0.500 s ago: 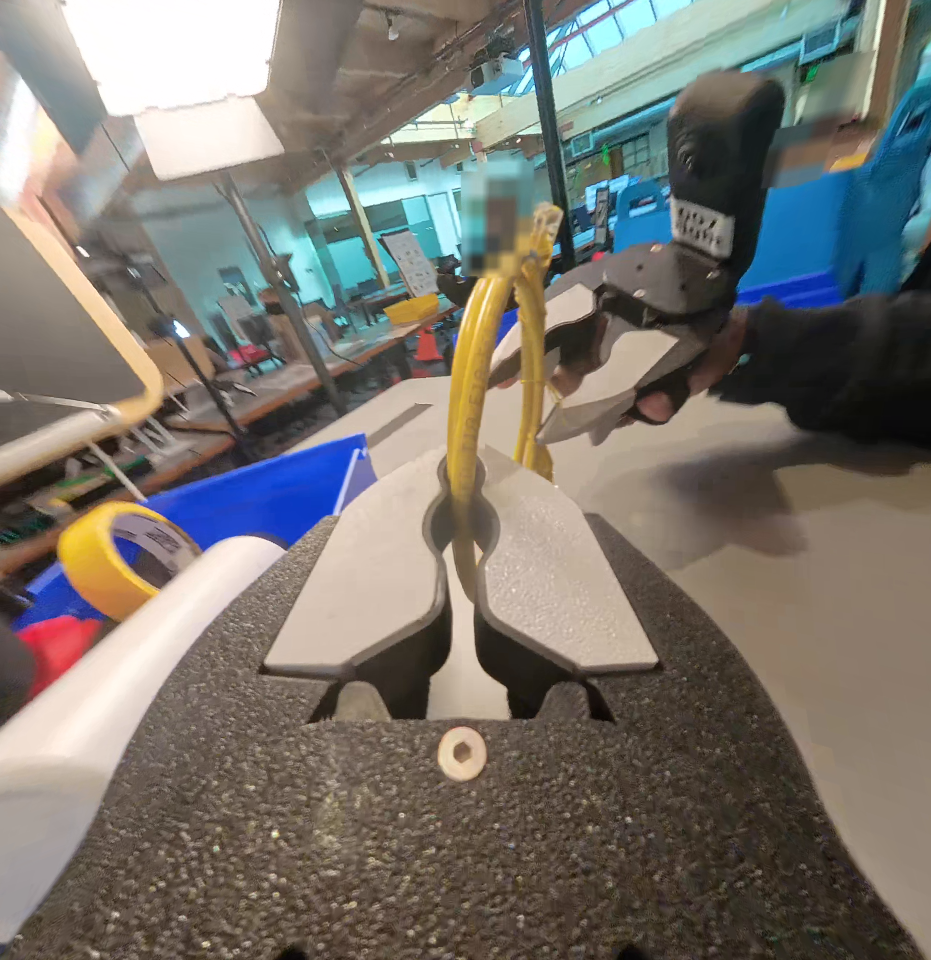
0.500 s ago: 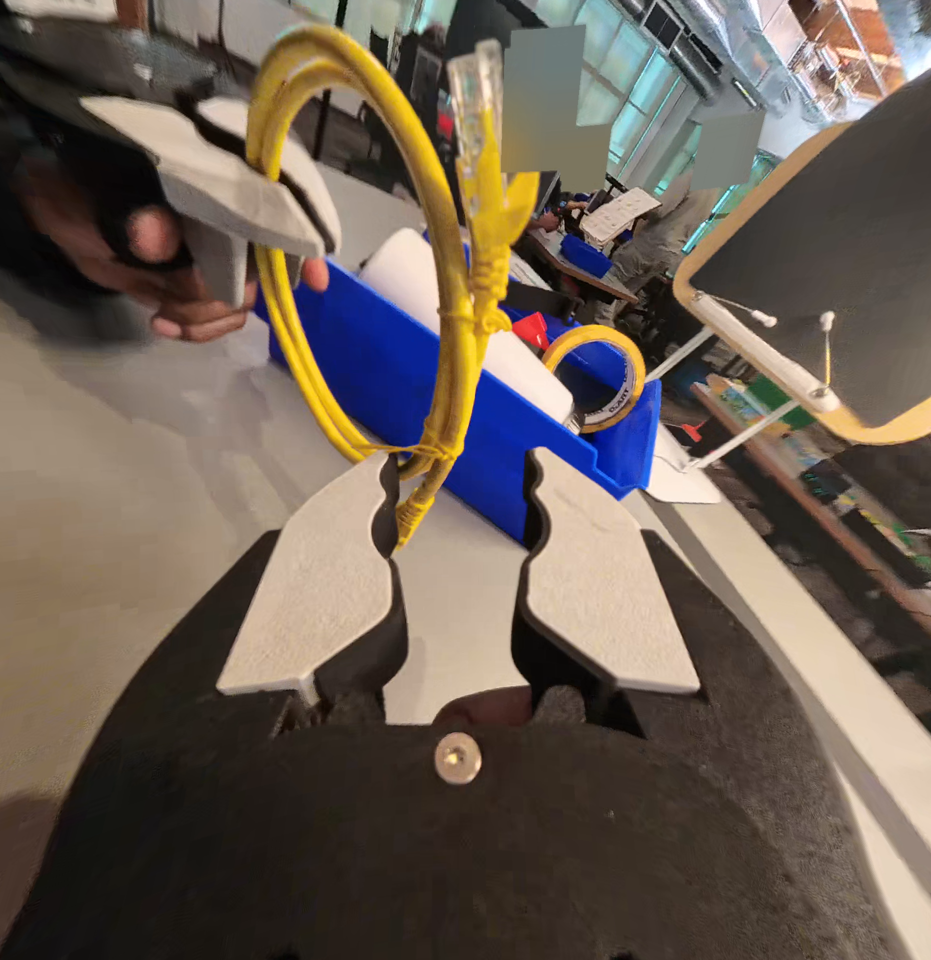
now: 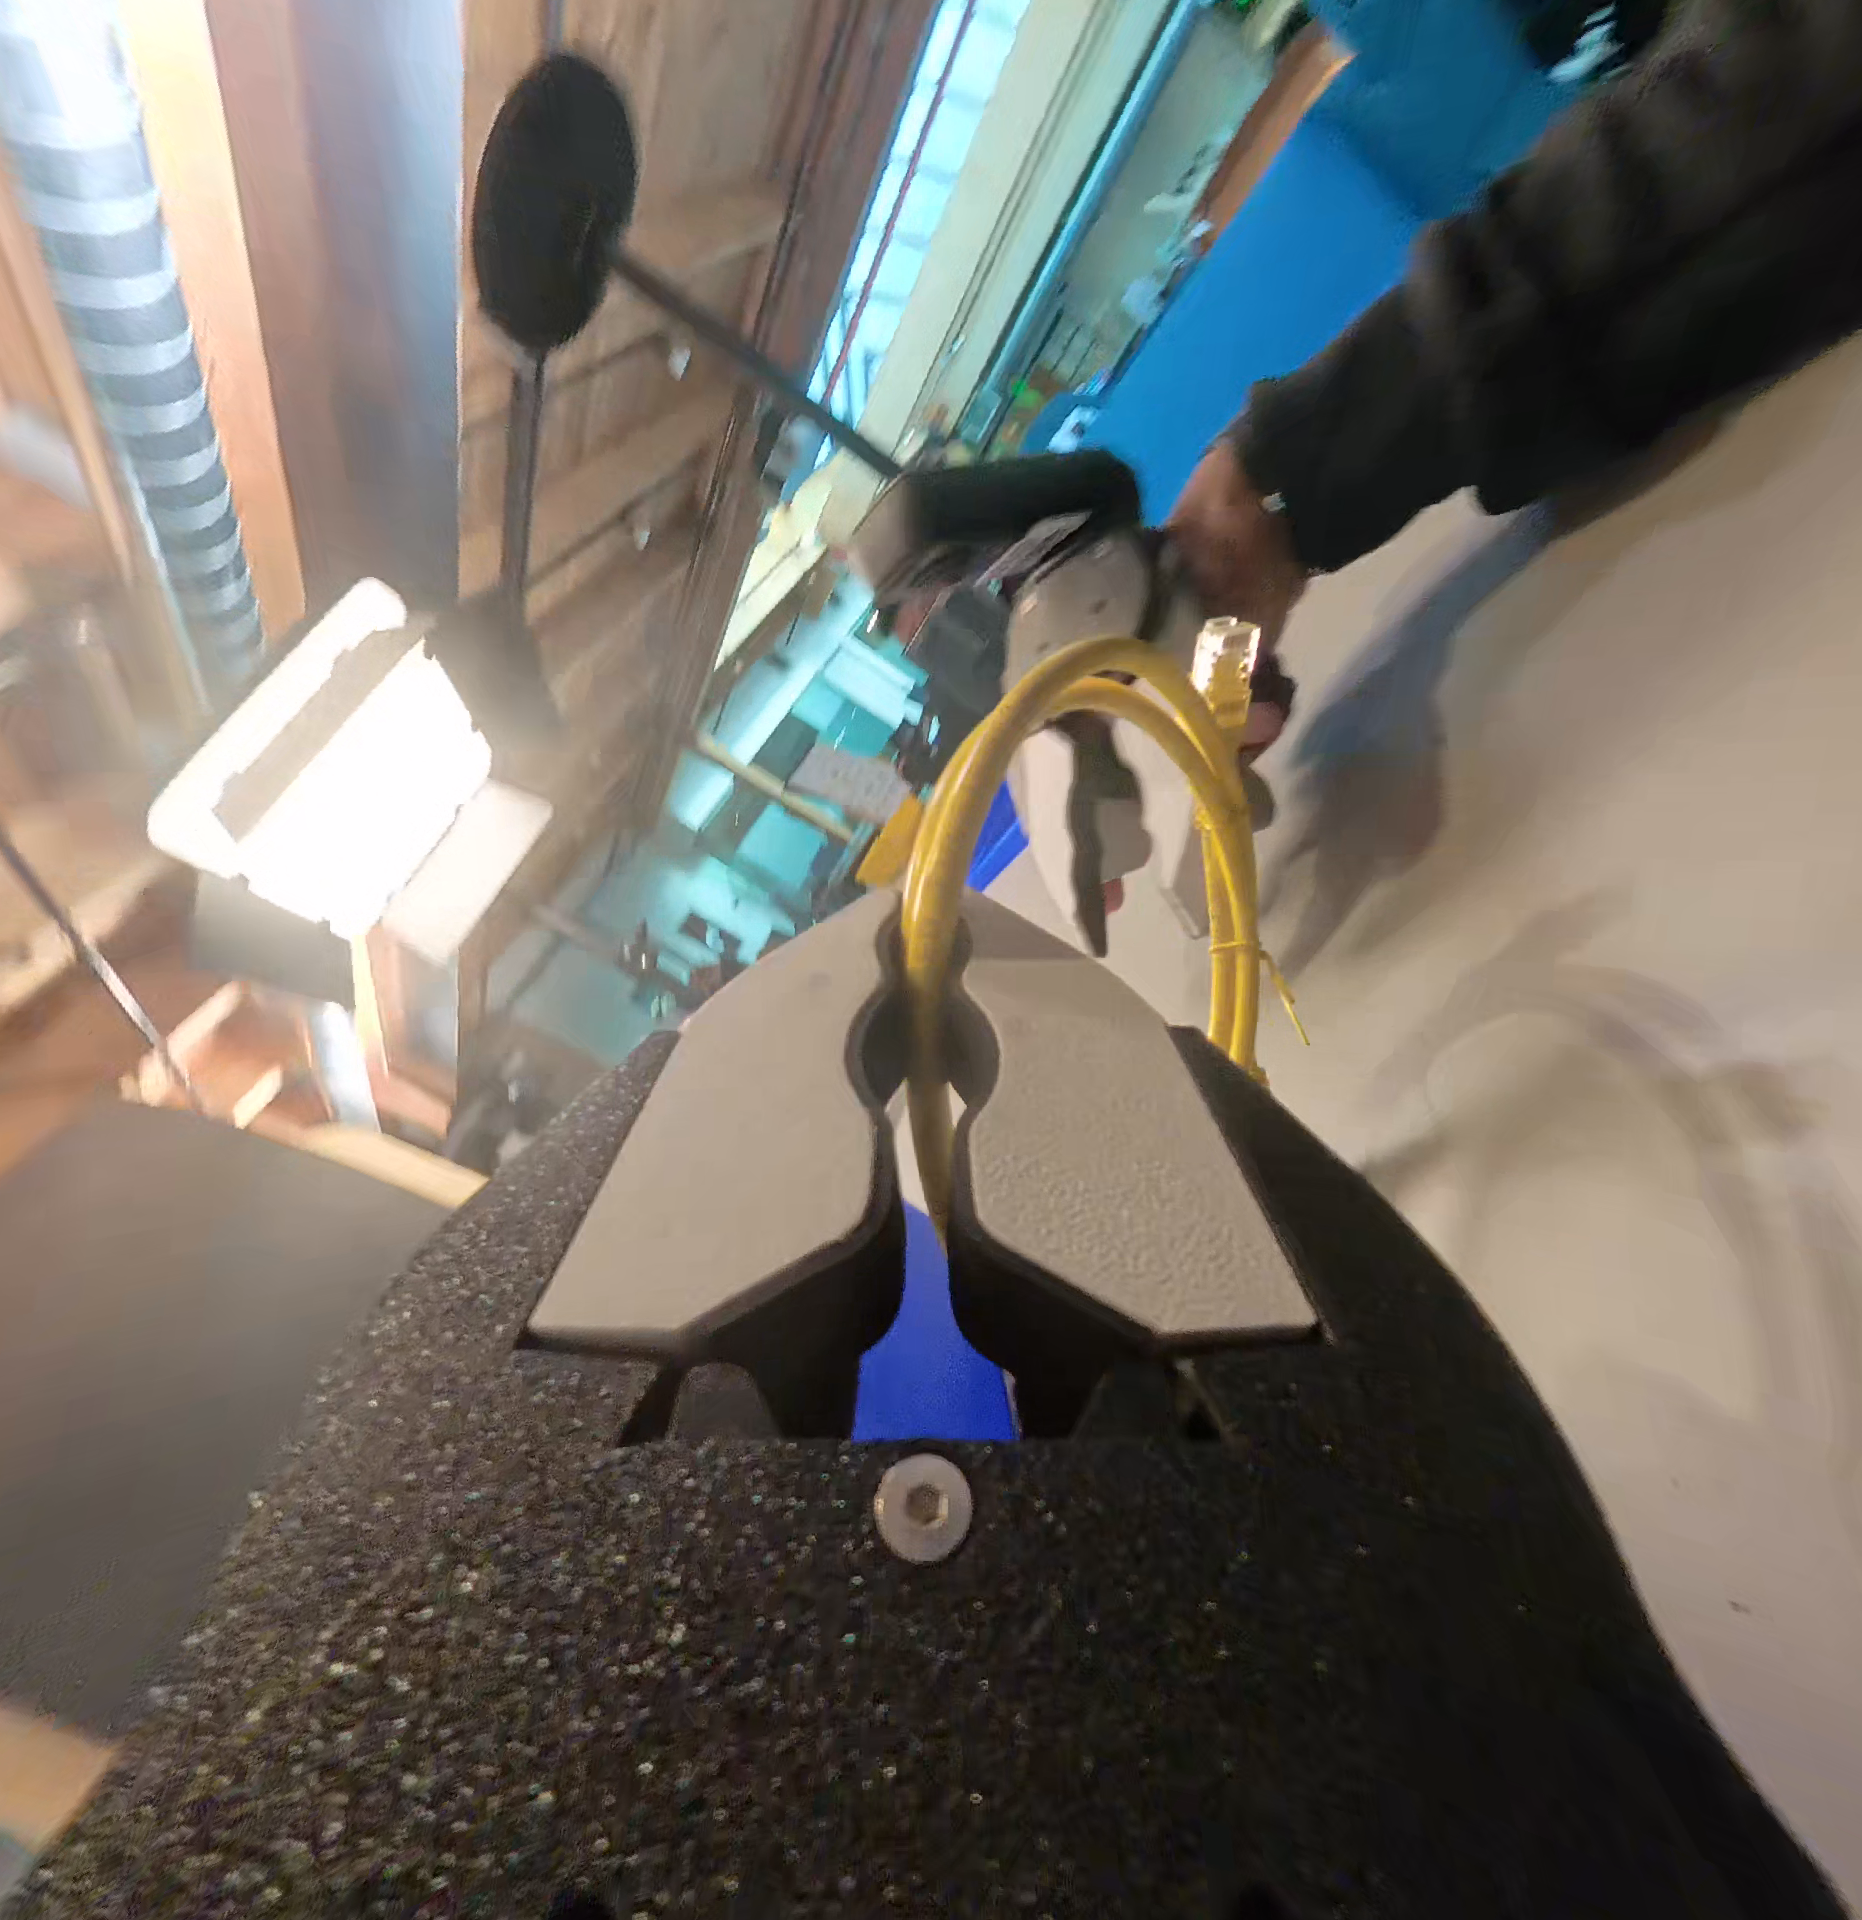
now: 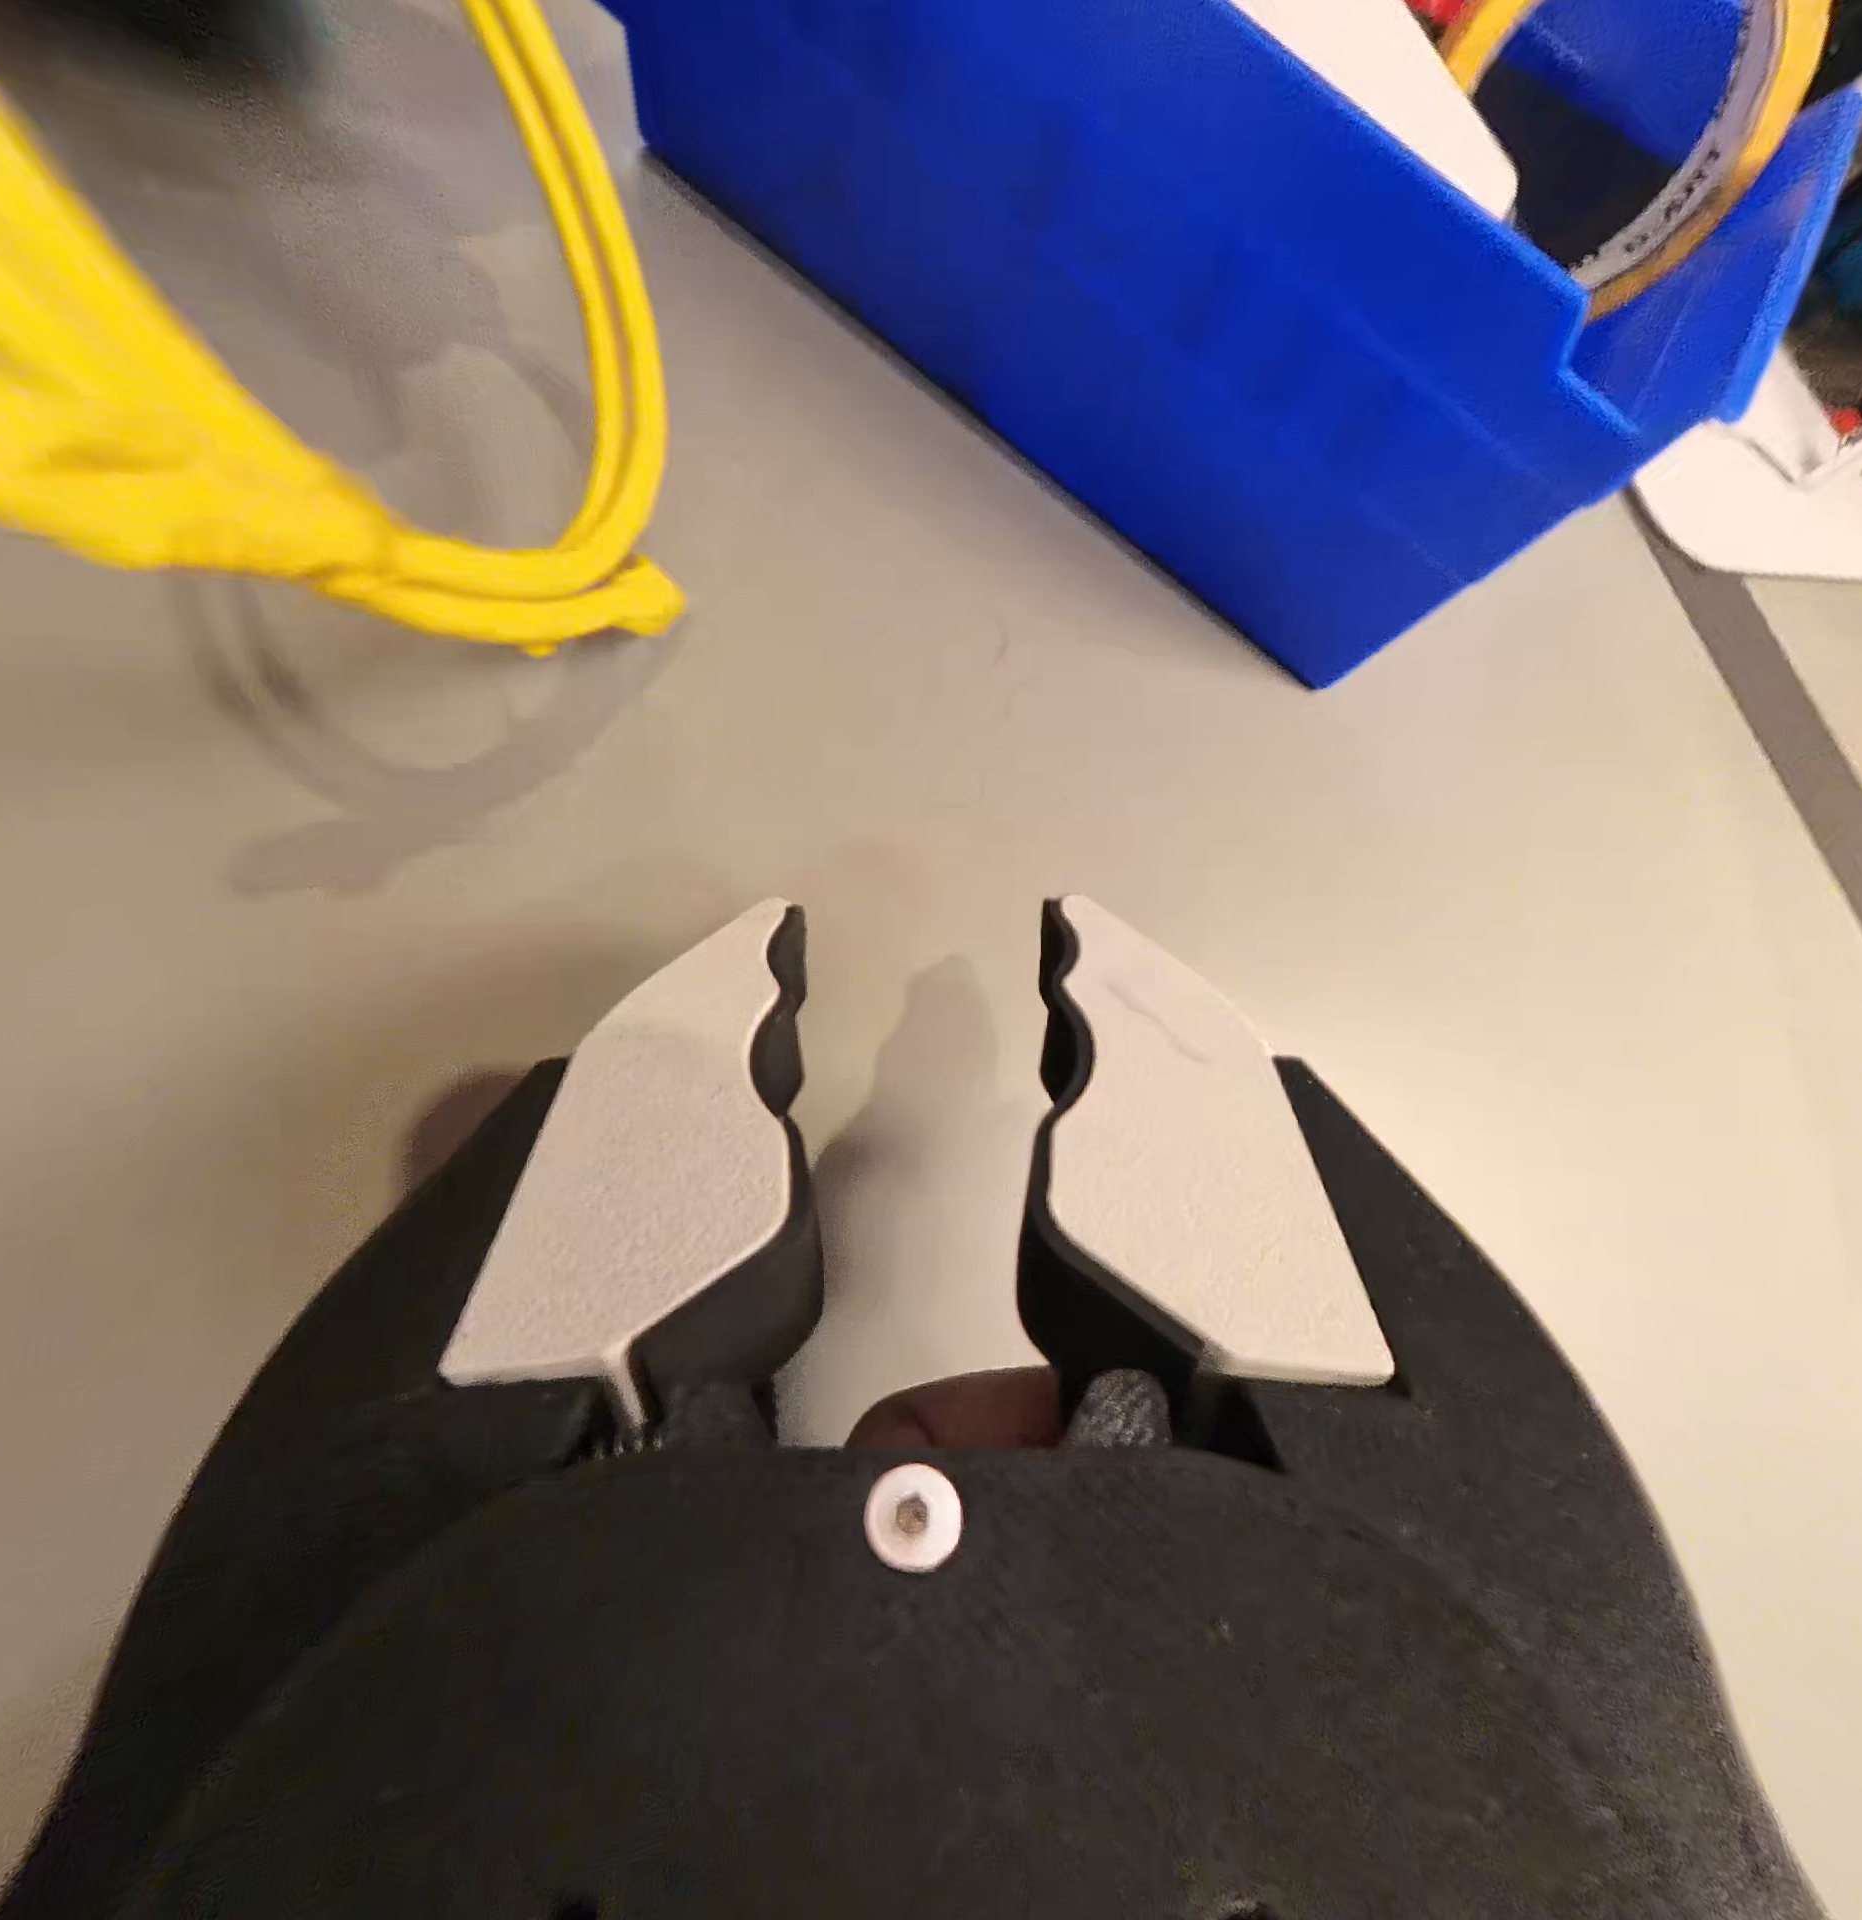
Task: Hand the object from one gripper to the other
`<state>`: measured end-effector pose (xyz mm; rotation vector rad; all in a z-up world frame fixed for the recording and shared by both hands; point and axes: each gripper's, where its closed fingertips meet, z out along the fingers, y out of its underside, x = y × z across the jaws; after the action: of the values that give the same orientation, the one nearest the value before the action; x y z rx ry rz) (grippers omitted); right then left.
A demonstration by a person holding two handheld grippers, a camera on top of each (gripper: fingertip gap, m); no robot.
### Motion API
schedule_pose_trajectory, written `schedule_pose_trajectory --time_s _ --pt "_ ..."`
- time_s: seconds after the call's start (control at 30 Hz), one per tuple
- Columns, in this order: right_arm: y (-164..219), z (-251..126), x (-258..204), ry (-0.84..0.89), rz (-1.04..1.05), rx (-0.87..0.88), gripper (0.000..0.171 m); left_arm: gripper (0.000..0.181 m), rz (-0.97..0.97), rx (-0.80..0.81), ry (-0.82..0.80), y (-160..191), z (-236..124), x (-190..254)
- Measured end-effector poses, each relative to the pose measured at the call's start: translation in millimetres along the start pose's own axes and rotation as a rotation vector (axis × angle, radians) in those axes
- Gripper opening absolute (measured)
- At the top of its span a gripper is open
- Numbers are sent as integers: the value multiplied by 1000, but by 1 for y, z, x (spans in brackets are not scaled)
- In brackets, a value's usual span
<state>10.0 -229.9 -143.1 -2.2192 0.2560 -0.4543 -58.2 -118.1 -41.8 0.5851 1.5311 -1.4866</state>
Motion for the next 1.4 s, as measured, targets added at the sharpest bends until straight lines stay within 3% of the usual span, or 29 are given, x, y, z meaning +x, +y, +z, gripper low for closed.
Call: schedule_pose_trajectory --time_s 0.17,0.33,0.5,0.57,0.7,0.8,0.97,1.17,1.27,1.37,1.4 --pt "-42 1 -25 -287 243 178 41 2 189 115 63 -19 -6 17" --pt "-67 42 -73 -462 139 68 51 1 333 206 134 -32 -12 38" --pt "-58 81 -96 -441 5 -115 19 3 373 204 133 -33 -11 42" --pt "-63 83 -84 -352 8 -83 11 8 324 170 102 -26 -10 35" --pt "-75 63 -26 -65 39 34 7 63 63 14 82 6 0 16" --pt "-82 36 13 149 25 124 5 81 -31 -132 66 30 8 11" --pt "-87 -10 61 479 21 224 5 86 -270 -298 91 53 15 15" --pt "-90 -42 89 766 96 263 5 80 -792 -363 181 58 20 23" --pt "-95 -39 86 832 125 264 5 80 -1021 -390 169 64 25 23" --pt "-111 -28 71 817 125 300 5 75 -1108 -419 152 72 27 28" --pt "-117 -24 65 804 119 320 5 66 -1112 -417 152 72 27 29"
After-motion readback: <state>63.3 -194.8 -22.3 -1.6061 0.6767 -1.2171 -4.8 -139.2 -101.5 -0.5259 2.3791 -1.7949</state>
